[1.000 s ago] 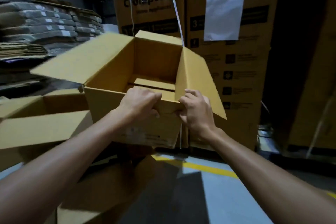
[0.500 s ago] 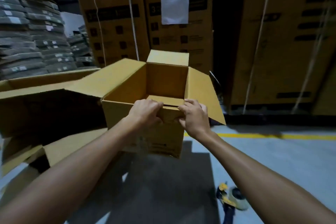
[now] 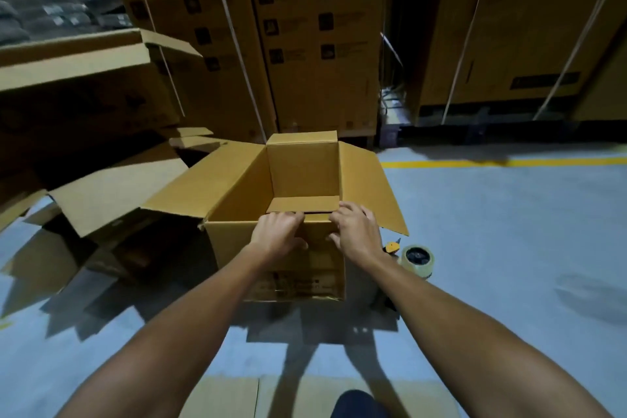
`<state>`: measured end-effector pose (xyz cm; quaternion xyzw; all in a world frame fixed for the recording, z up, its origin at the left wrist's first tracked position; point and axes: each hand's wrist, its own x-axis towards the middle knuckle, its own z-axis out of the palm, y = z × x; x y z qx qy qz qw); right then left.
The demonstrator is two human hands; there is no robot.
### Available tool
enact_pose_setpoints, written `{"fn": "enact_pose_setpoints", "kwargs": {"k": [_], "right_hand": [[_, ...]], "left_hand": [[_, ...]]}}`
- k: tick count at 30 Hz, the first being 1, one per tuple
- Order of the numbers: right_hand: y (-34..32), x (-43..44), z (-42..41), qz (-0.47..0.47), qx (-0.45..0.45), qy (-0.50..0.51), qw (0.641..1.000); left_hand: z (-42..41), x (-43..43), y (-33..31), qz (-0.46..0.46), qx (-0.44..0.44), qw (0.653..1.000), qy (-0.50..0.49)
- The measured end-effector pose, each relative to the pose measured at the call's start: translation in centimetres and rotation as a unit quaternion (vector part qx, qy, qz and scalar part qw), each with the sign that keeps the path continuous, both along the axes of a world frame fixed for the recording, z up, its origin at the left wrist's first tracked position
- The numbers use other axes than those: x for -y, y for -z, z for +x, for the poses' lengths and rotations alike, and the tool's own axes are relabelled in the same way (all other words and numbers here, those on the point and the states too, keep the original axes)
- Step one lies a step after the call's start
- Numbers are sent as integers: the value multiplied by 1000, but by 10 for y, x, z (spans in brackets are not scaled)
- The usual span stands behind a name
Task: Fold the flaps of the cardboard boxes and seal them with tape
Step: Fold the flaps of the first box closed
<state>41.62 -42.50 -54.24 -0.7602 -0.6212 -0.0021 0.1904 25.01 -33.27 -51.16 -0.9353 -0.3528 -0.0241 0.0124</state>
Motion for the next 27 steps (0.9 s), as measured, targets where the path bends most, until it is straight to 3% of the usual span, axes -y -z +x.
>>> {"fn": "enact_pose_setpoints", "kwargs": {"k": [5, 11, 16, 19, 23, 27], "right_hand": [[41, -11, -6, -51, -1, -10, 999], [80, -15, -19, -132, 50, -3, 990], [106, -1, -28, -186, 71, -16, 980], [123, 20, -48, -180, 74, 36, 980], [132, 40, -78, -137, 3, 149, 979], [122, 39, -95, -179, -183, 306, 917]], "left_hand": [[-7, -10, 51, -39, -10, 999, -18], [-26, -34, 99, -199, -20, 978, -56], [-61, -43, 133, -247, -46, 966, -64], [-84, -31, 153, -255, -38, 963, -76], [-97, -15, 164, -241, -10, 966, -92], [-103, 2, 166, -208, -10, 975, -80]]}}
